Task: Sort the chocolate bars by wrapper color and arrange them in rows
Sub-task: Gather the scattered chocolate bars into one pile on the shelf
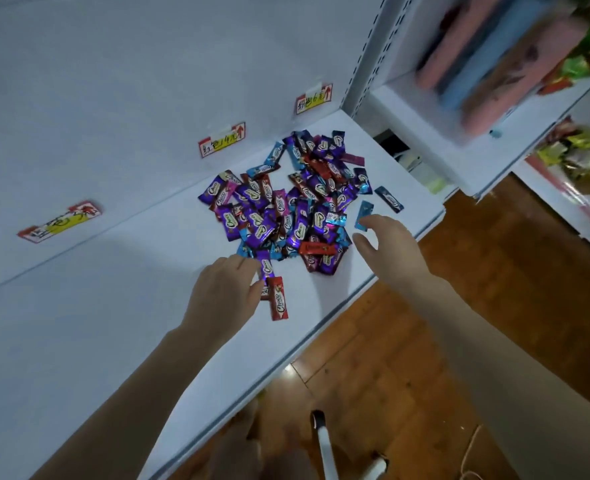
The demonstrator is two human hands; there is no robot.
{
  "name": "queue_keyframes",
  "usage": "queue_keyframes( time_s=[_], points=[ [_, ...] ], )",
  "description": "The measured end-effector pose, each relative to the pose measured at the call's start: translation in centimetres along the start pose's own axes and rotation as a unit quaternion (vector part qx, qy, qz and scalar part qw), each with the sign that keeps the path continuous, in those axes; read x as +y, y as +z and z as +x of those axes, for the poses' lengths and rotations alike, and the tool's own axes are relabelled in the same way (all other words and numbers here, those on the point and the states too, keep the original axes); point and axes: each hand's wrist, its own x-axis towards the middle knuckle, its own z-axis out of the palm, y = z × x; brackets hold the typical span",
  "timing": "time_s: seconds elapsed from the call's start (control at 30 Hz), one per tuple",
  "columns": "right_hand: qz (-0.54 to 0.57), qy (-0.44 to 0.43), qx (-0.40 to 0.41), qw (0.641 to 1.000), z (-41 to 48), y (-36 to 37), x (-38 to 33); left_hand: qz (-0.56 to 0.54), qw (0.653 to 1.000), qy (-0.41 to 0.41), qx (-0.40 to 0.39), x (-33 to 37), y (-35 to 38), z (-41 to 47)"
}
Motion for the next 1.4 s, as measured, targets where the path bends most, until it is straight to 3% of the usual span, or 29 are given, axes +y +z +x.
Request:
queue_keyframes(
  time_s=[0.17,0.33,0.43,0.67,0.77,0.9,1.03,1.13,1.27,1.4],
  points=[
    [0.024,0.005,-0.017,1.0,4.5,0.4,1.7,-0.011,0.998,-0.057,0.005,0.3,1.0,6.0],
    [0.044,-0.049,-0.039,0.997,9.6,1.7,2.0,-0.018,0.989,-0.135,0.062,-1.5,1.4,11.0],
    [0.045,-0.096,-0.061,0.992,12.7,2.4,1.9,-0.002,0.966,-0.253,0.046,-2.5,1.7,14.4],
    [0.066,-0.214,-0.108,0.969,20.1,4.7,1.9,0.007,0.898,-0.436,0.057,-4.4,3.5,18.7],
    [0.036,-0.244,-0.124,0.961,21.8,5.8,0.7,-0.014,0.887,-0.459,0.053,-4.0,4.5,17.9],
    [-0.115,-0.208,-0.175,0.955,23.1,6.6,-1.0,-0.019,0.877,-0.477,0.049,-3.1,4.9,16.2],
    [-0.136,-0.226,-0.214,0.941,23.5,7.5,-2.3,-0.031,0.87,-0.484,0.087,-2.9,4.4,16.4],
    [-0.074,-0.225,-0.226,0.945,23.5,7.4,-2.2,-0.017,0.858,-0.506,0.091,-3.6,4.1,18.4],
    [0.195,-0.211,-0.206,0.935,22.1,6.5,0.5,0.001,0.857,-0.511,0.061,-4.7,4.8,20.9],
    [0.346,-0.083,-0.124,0.926,21.3,5.5,3.0,-0.047,0.86,-0.506,0.05,-4.7,4.6,21.3]
  ],
)
